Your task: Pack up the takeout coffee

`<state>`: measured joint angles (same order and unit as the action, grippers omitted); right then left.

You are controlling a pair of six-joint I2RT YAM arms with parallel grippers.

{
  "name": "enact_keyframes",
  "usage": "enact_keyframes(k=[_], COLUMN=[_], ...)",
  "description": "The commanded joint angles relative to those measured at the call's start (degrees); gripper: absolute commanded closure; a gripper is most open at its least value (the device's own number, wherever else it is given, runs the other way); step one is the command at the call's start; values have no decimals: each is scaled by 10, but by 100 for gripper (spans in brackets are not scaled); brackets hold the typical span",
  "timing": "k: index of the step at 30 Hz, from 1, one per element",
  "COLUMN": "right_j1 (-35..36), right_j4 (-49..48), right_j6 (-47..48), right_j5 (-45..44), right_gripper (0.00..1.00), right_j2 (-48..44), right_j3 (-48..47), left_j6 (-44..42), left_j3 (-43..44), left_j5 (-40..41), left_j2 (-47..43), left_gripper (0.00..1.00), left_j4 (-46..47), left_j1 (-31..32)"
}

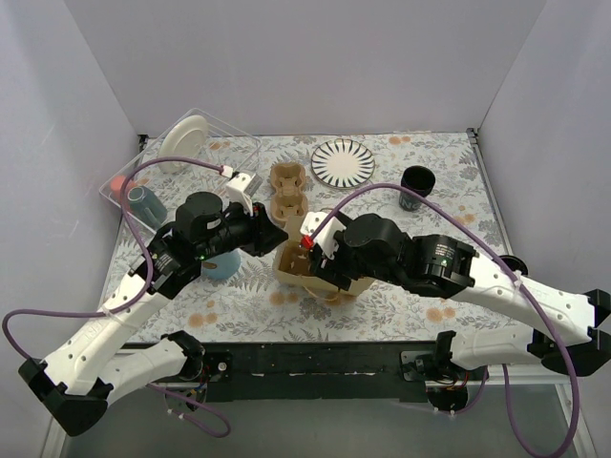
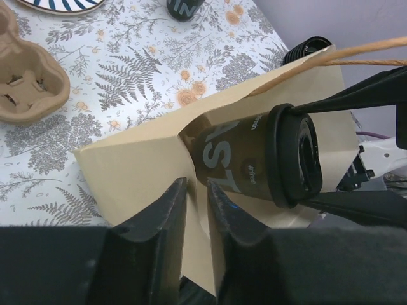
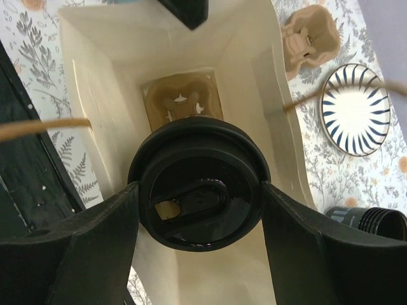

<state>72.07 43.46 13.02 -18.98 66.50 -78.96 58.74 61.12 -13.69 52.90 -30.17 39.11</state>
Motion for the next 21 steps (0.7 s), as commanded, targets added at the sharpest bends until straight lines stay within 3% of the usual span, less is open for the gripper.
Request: enact_keyframes(k=[1, 4, 8, 21], right_j1=[3, 5, 10, 25], right_j4=[-31, -31, -33, -38], right_j6=[-23, -35, -48, -53], right_j5=[-2, 6, 1, -3], right_gripper=[60, 60, 60, 61], right_j2=[-39, -44, -46, -44], right_j3=[20, 33, 42, 63], left_j6=[19, 40, 77, 76], left_j3=[22, 16, -9, -24], left_j5=[27, 34, -5, 70], left_j2=[-33, -54, -74, -60], left_gripper=[72, 61, 54, 51], left_j4=[-33, -73, -93, -79], left_j1=[1, 1, 1, 1])
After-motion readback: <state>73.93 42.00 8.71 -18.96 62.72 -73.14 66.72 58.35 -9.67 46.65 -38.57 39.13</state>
